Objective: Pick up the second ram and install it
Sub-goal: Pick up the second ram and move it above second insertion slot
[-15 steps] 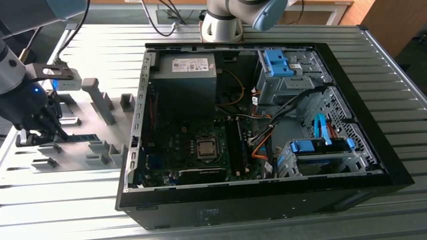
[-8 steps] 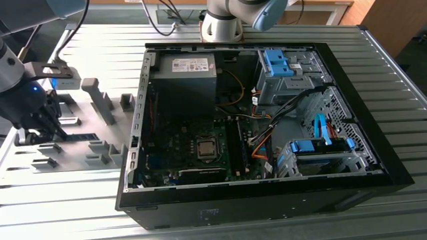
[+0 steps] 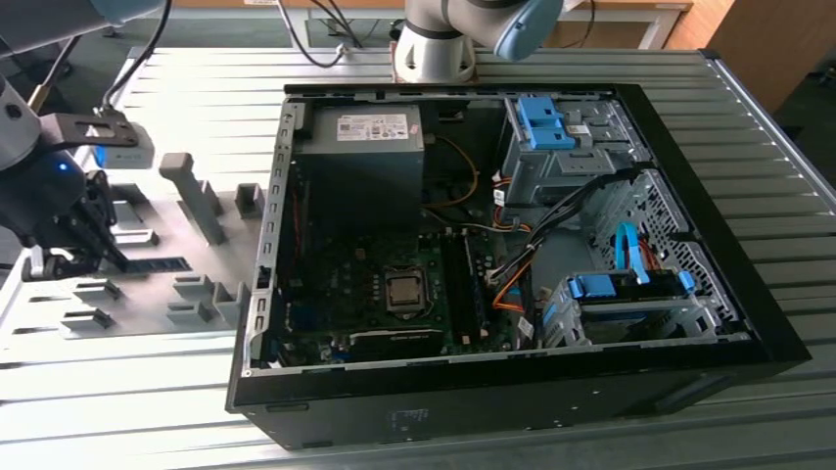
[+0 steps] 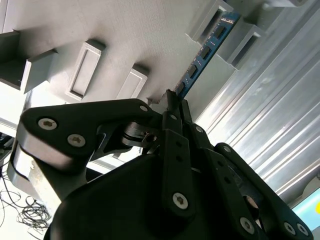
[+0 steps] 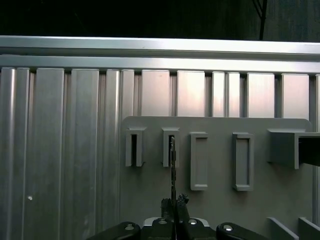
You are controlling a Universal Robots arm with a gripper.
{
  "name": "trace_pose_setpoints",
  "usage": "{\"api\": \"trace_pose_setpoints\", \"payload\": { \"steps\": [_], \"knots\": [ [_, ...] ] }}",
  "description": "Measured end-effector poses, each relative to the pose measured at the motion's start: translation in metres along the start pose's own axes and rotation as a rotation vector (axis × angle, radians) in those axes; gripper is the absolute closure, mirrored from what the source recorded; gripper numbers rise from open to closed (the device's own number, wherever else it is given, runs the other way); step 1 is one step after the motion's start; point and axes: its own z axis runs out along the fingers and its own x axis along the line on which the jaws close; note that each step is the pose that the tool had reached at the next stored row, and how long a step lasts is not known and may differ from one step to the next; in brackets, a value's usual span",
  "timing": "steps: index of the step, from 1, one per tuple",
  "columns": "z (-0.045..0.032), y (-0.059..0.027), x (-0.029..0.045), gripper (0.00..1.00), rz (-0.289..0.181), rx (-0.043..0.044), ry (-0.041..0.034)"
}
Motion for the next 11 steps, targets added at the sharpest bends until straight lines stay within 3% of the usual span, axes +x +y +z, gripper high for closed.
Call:
{"api": "trace_pose_setpoints", "payload": {
  "steps": [11],
  "knots": [
    [-0.0104,0.0,-0.0002,0.86,0.0,-0.0001,0.0001]
  ]
}}
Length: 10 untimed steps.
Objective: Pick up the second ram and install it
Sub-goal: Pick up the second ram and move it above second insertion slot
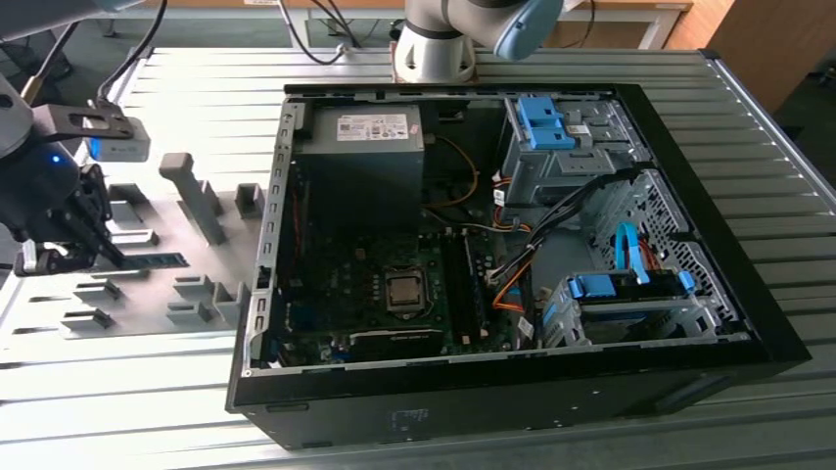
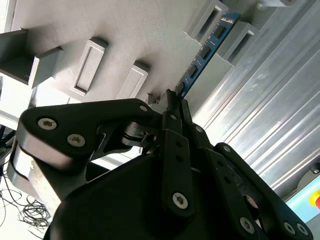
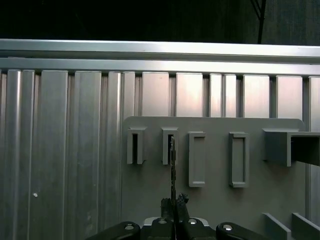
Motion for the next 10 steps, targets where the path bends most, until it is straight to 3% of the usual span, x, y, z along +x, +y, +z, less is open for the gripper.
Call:
{"api": "trace_pose_setpoints", "payload": {
  "steps": [10],
  "knots": [
    [-0.0073,0.0,-0.0001,0.86,0.0,0.0001,-0.0001]
  ]
}}
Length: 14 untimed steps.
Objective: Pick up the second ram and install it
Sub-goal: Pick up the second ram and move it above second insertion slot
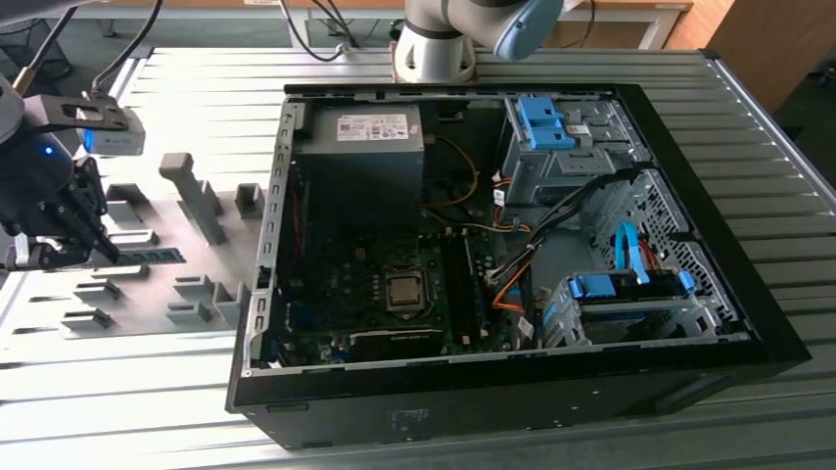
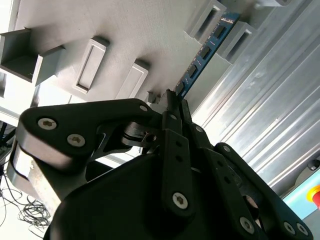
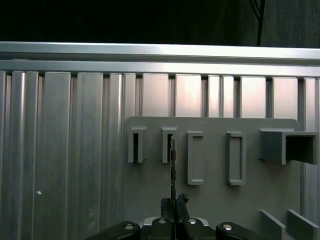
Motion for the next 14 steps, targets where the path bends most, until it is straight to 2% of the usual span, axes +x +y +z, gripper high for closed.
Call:
{"api": "trace_pose_setpoints", "payload": {
  "steps": [14],
  "knots": [
    [-0.0076,0.0,-0.0001,0.86,0.0,0.0001,0.0]
  ]
}}
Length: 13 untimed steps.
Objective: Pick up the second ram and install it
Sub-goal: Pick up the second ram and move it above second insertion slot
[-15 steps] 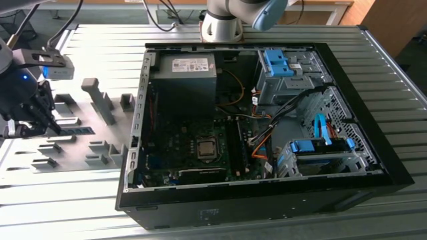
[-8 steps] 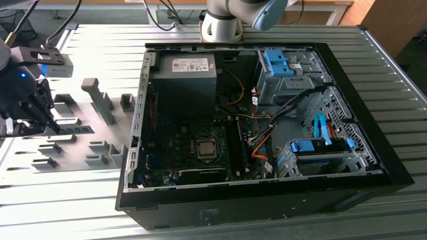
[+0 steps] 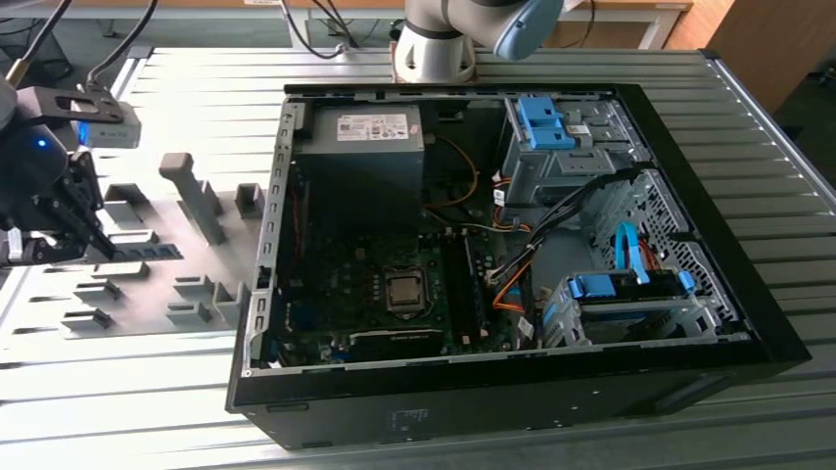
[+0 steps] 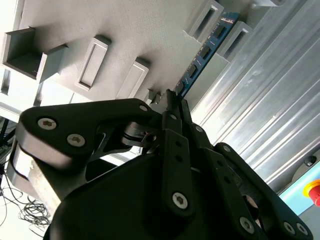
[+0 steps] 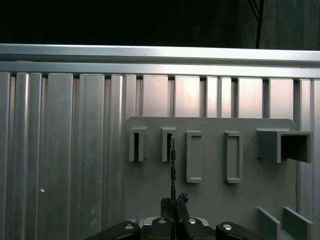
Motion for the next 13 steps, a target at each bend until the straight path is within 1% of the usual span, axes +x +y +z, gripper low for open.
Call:
{"api": "trace_pose_setpoints", "payload": {
  "steps": [13],
  "knots": [
    [-0.0075,0.0,-0.0001,0.86,0.0,-0.0001,0.0]
  ]
}}
